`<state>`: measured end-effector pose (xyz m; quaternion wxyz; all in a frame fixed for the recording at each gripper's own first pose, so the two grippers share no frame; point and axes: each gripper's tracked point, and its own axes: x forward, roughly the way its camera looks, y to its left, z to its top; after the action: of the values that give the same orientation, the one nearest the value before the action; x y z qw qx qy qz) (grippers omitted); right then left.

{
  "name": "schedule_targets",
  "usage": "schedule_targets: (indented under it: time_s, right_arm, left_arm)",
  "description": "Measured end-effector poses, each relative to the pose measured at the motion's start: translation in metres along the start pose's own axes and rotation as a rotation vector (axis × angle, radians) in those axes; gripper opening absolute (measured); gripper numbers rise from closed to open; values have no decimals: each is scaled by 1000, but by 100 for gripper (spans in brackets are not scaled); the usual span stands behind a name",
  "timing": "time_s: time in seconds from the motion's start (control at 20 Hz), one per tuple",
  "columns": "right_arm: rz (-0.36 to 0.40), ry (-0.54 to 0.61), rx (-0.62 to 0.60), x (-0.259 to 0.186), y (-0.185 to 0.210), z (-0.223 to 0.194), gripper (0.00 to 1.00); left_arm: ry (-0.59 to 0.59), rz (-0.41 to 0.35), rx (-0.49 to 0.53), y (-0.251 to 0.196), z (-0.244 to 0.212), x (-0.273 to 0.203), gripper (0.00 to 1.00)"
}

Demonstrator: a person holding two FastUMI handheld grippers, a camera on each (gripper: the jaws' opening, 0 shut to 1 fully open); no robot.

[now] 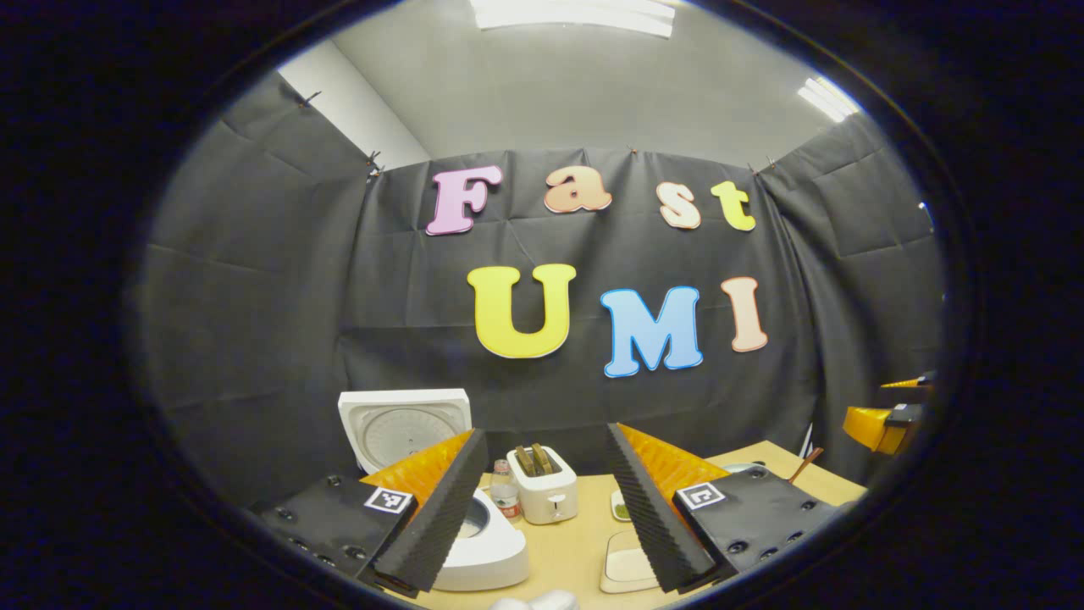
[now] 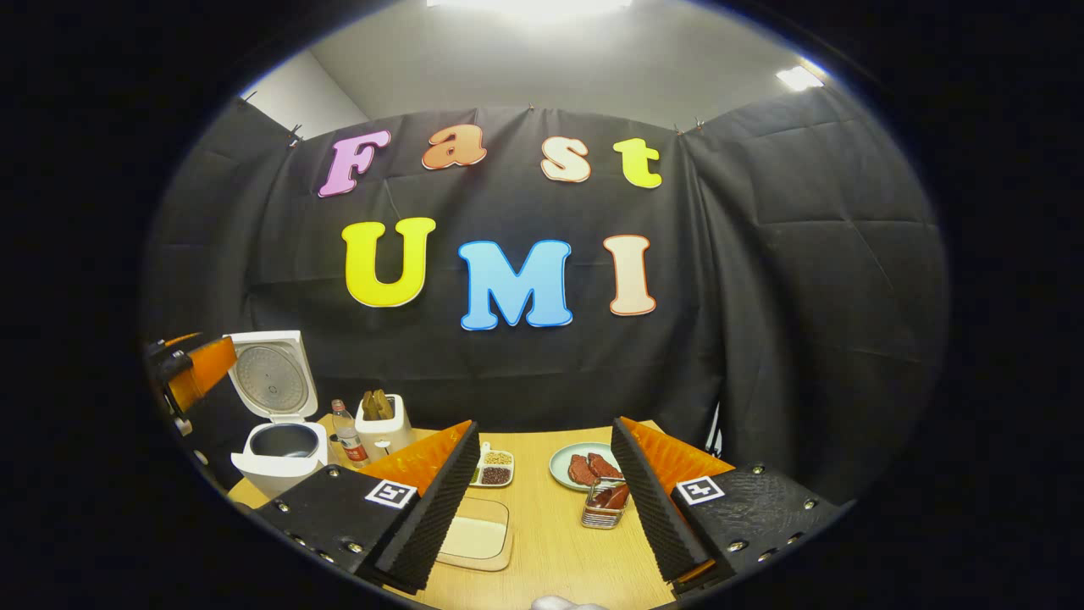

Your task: Close the left gripper, press the button to open the rice cooker; take a wooden spoon from the chopstick holder with the right hand, scoop a spoonful of rice and pour it into the rice cooker, then put the wooden spoon back into the chopstick holder.

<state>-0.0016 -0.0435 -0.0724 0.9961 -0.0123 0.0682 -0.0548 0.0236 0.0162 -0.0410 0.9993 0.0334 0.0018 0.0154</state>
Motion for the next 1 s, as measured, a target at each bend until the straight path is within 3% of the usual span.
schedule_targets:
  time_s: [0.2, 0.45, 0.75, 0.9, 1.0]
  right_arm:
    - [-34, 79, 58, 16, -27, -51, 95]
    - [-80, 168, 149, 56, -73, -118, 96]
    - [-83, 287, 276, 135, -112, -186, 96]
    - [-89, 295, 328, 181, -129, -202, 96]
    - [-91, 316, 373, 211, -137, -214, 98]
  left_arm:
    - [-5, -18, -13, -14, -2, 2, 99]
    - [24, 1, -1, -28, -13, 10, 96]
    - [89, 13, -17, -61, -42, 39, 99]
    - [119, 31, -14, -76, -54, 54, 96]
    - [124, 23, -15, -90, -58, 63, 99]
